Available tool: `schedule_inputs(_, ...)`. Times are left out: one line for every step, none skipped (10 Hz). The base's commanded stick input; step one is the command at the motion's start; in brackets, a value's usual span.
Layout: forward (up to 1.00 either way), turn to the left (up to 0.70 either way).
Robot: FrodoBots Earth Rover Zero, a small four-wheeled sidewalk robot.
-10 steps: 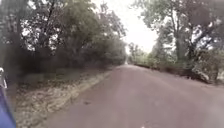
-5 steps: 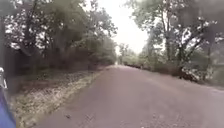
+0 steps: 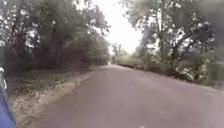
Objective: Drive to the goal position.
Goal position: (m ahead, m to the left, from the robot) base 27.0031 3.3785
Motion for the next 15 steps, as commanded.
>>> schedule_inputs(0.70, -0.01)
schedule_inputs(0.70, -0.01)
schedule_inputs(0.70, -0.01)
schedule_inputs(0.70, -0.01)
schedule_inputs(0.70, -0.01)
schedule_inputs(0.70, -0.01)
schedule_inputs(0.70, -0.01)
schedule_inputs(0.70, -0.01)
schedule_inputs(0.70, -0.01)
schedule_inputs(0.70, -0.01)
schedule_inputs(0.70, -0.01)
schedule_inputs(0.70, -0.01)
schedule_inputs(0.70, -0.01)
schedule_inputs(0.70, -0.01)
schedule_inputs(0.70, -0.01)
